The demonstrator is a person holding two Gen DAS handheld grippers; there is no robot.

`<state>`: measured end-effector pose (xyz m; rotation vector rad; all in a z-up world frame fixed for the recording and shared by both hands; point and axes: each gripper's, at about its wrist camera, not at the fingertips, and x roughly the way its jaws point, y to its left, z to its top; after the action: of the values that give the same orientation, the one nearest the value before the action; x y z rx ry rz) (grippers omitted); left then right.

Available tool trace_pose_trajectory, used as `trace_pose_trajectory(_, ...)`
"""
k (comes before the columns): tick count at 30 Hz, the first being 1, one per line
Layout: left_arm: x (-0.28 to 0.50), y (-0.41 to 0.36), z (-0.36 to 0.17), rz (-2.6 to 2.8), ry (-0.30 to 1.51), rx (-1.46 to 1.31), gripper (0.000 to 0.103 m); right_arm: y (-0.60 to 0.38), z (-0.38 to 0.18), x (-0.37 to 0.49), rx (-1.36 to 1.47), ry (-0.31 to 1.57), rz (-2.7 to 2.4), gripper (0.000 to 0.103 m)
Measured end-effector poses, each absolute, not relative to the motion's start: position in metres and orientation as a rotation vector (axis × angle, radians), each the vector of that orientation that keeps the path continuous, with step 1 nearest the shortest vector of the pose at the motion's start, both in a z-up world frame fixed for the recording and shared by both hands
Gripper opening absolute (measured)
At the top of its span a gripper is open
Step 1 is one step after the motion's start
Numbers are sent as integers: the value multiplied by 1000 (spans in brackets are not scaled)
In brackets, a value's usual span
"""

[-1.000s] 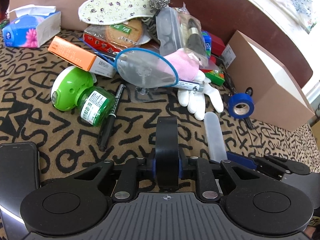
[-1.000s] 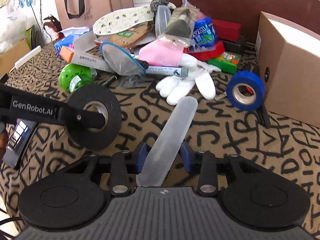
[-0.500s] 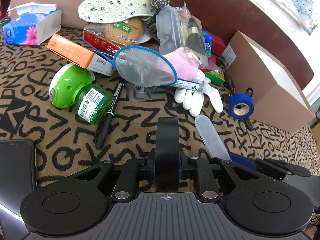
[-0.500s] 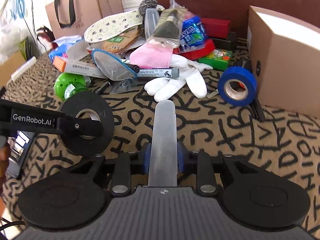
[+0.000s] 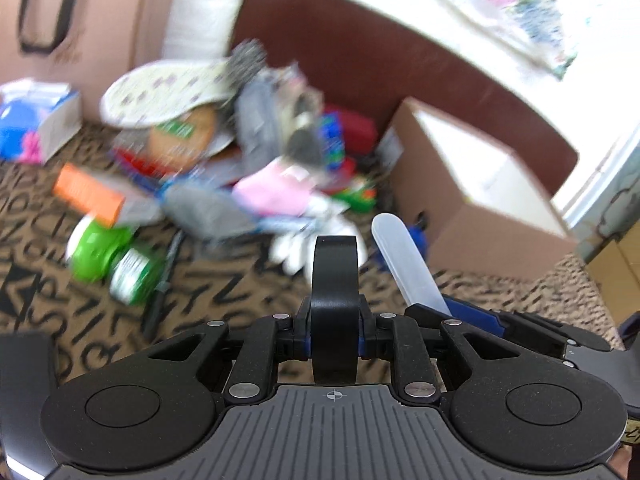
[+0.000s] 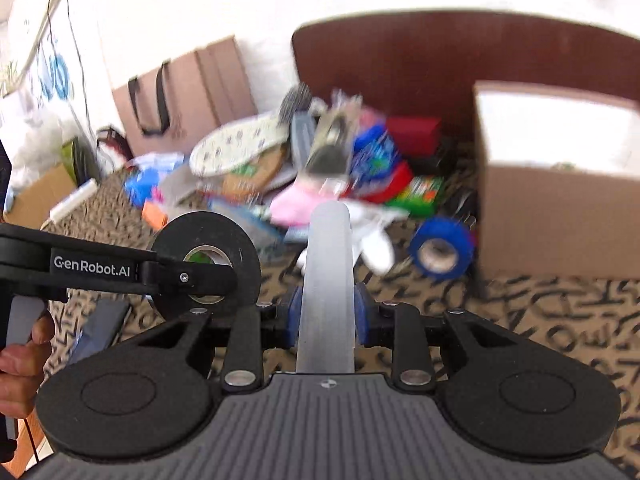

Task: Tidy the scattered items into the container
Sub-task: 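Carry both items over the cardboard box and open both tools inside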

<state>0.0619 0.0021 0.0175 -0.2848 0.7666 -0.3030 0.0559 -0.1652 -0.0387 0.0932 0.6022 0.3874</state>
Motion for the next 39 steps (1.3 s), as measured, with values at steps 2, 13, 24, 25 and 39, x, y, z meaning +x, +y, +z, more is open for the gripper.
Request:
trace_pose_trajectory(2, 68, -11, 31, -341, 743, -282, 16, -177, -28, 56, 96, 565, 368, 31)
trace_pose_trajectory(13, 129, -109, 92, -523, 658, -250, 16, -263, 18, 82, 96, 409, 202, 31)
trace_pose_trajectory(24, 228, -225, 85, -647, 770, -251, 16, -360, 15, 165, 4, 500, 19, 31)
trace_pose_trajectory(25, 237, -233, 80, -652, 785, -246, 16, -367, 10, 173, -11, 524, 10, 31)
trace_pose_trajectory(39, 348, -320, 18, -644, 957, -204, 16, -412, -38, 280, -166, 816, -25, 31)
